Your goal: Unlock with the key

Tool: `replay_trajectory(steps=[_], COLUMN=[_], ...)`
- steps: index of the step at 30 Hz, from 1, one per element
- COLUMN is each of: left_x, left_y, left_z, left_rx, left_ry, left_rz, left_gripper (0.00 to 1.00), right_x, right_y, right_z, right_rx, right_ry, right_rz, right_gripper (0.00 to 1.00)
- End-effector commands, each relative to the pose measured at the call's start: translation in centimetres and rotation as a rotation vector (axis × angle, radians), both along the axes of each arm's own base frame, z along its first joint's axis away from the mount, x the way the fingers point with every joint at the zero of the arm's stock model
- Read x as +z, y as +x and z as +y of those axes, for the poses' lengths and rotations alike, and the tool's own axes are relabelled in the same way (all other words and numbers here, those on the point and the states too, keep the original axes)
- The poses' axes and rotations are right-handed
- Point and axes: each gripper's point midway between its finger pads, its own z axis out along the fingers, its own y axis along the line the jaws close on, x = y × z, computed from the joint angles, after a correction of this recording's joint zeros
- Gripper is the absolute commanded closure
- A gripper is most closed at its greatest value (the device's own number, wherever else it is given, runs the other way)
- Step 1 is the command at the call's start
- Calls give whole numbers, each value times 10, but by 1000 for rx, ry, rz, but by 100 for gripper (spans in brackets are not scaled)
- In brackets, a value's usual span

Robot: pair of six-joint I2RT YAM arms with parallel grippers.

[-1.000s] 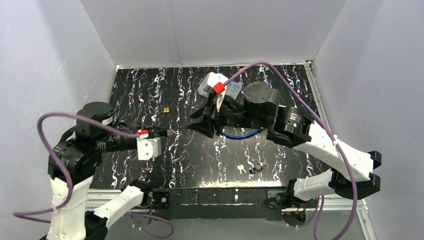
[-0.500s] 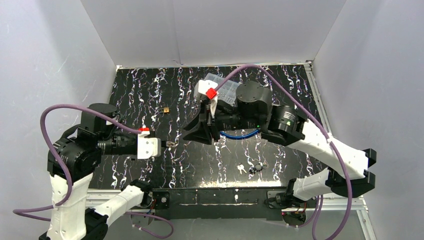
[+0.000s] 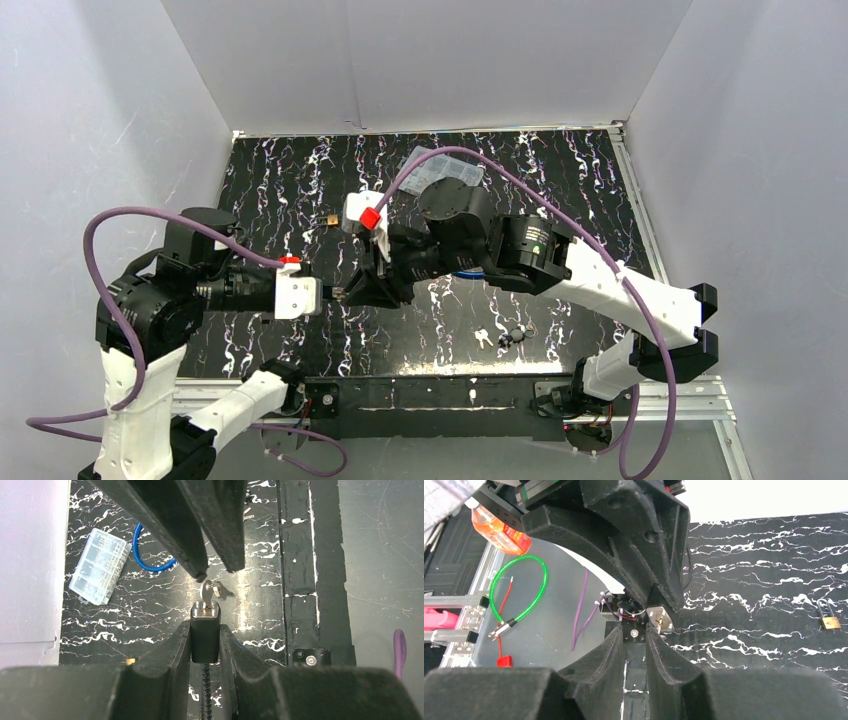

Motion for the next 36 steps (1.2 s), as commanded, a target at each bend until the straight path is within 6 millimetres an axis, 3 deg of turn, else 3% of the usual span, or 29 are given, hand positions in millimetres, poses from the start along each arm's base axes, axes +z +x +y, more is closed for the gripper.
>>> replay_trajectory(steps=[1, 15, 24, 29, 36], left_x=[6, 11, 10, 9, 11], left_y=[-5, -7, -8, -9, -9], left_z=[-4, -4, -4, -3, -3], left_rx=[-27, -32, -39, -39, -42], left_ry=[-18, -23, -19, -10, -18], left_rz=[14, 12, 18, 22, 19], left_gripper=[100, 100, 100, 100, 100], right_x=[11, -5, 11, 29, 31], right_y=[-3, 16, 25, 24, 31], right_z=[-1, 10, 3, -11, -12], right_rx=[1, -100, -143, -152, -196], right_ry=[13, -50, -14, 47, 64], right_rz=[-76, -170, -233, -252, -252], right_gripper=[71, 81, 82, 75, 64])
